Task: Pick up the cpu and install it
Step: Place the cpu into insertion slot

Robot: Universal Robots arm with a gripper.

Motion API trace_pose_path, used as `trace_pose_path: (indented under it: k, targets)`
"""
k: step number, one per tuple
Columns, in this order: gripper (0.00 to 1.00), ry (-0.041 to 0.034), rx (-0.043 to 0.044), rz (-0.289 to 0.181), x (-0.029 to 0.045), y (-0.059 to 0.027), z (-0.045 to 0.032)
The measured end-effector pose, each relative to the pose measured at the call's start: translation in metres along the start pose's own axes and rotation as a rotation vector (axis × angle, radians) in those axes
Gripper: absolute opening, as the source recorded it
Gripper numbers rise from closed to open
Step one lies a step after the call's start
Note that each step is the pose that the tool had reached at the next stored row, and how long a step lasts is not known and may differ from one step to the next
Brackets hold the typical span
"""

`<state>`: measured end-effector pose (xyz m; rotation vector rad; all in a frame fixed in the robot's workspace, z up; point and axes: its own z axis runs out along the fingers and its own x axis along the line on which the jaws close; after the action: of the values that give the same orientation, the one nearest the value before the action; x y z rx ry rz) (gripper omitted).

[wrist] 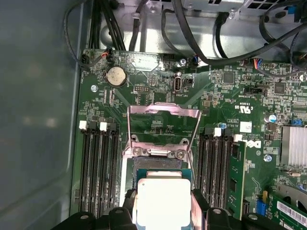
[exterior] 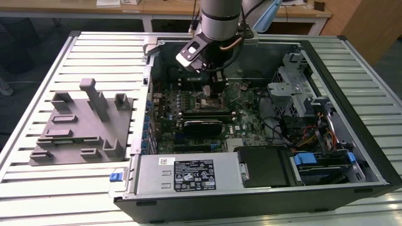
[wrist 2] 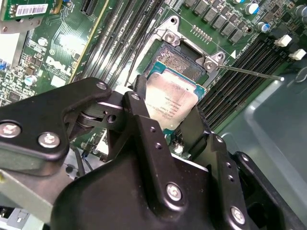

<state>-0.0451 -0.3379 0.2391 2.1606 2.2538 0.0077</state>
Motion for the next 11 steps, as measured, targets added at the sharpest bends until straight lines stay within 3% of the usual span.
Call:
trace_pose_path:
  k: [11]
  targets:
    - [0.53, 0.0002, -0.0001, 0.005, 0.0002, -0.0002, 0.0017]
